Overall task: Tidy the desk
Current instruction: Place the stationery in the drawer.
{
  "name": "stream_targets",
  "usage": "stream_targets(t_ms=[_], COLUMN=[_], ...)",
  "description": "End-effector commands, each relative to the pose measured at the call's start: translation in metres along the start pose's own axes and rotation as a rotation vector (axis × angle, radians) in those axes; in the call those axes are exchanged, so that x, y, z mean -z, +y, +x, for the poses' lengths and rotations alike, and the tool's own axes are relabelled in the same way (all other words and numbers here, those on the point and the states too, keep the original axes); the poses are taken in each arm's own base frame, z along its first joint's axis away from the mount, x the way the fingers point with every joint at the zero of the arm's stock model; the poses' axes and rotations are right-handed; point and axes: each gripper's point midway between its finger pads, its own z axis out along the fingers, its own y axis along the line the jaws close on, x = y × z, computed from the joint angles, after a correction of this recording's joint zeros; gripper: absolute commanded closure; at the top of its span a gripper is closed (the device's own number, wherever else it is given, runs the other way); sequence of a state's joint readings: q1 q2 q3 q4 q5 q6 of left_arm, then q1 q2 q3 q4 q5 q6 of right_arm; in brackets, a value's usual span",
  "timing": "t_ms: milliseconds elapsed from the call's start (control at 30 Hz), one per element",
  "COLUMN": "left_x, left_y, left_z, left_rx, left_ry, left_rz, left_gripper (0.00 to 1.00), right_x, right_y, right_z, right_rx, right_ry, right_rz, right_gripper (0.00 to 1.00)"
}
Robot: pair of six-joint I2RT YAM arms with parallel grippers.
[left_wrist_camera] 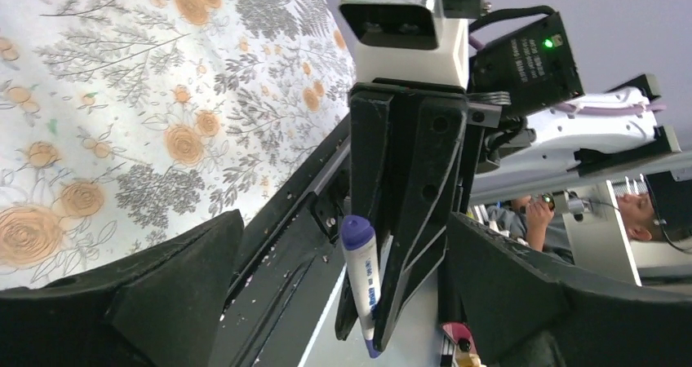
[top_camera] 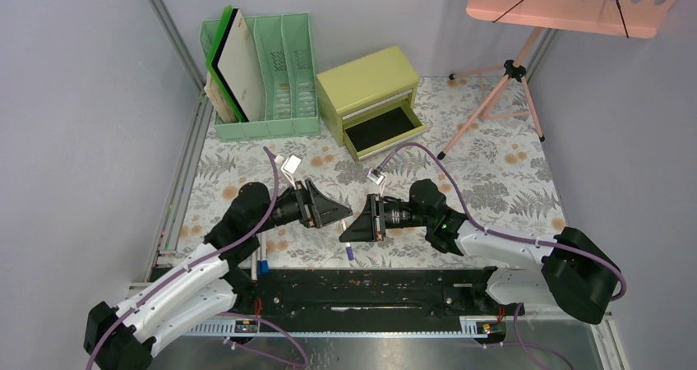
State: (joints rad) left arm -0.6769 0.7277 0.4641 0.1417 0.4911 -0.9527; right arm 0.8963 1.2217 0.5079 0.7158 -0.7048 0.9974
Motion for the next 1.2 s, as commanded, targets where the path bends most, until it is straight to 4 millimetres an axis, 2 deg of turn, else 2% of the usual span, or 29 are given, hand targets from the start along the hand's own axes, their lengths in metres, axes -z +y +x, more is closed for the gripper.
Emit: stream_targets(t_ms=[0,67,167,367,500,767,933,1033,1167], left_x=[0.007,0.012,0.027,0.079,0.110,0.126,0.116,0.107,0.098], left_y=[0.005,0.015,0.040,0.095,0.111,0.104,0.087,0.078,0.069], left_z=[-0.015,-0.018,-0.027,-0.040,-0.046,-0.045,-0.042,-0.041,-0.037], left_rx=[-0.034,-0.024,0.011,0.031,0.034,-0.005,-0.089,-0.117,-0.122], left_ry=[-0.073,-0.097,-0.164,-0.285,-0.372,-0.383,-0.316,-0.298,-0.284], left_rz=[-0.086,-0.158,-0.337,-0.750,-0.907,-0.897,-0.787,-0.715,-0.636], left_gripper=[0.01,0.01,0.01,0.01,0.01,0.01,0.01,0.01,0.01], right_x=[0.000,0.002,0.005,0.018,0.033,0.074,0.088,0.092,0.094], right_y=[0.013,0.008,-0.001,-0.033,-0.058,-0.105,-0.122,-0.126,-0.131], right_z=[-0.006,-0.005,-0.004,-0.008,-0.011,-0.031,-0.045,-0.062,-0.095], right_rx=[0.063,0.062,0.075,0.090,0.043,-0.134,-0.159,-0.166,-0.173], right_ry=[-0.018,-0.020,-0.025,-0.065,-0.093,-0.213,-0.229,-0.248,-0.287], right_rz=[-0.020,0.005,0.050,0.251,0.365,0.494,0.577,0.599,0.614], right_gripper=[1.00,1.00,1.00,1.00,1.00,1.00,1.00,1.00,1.00])
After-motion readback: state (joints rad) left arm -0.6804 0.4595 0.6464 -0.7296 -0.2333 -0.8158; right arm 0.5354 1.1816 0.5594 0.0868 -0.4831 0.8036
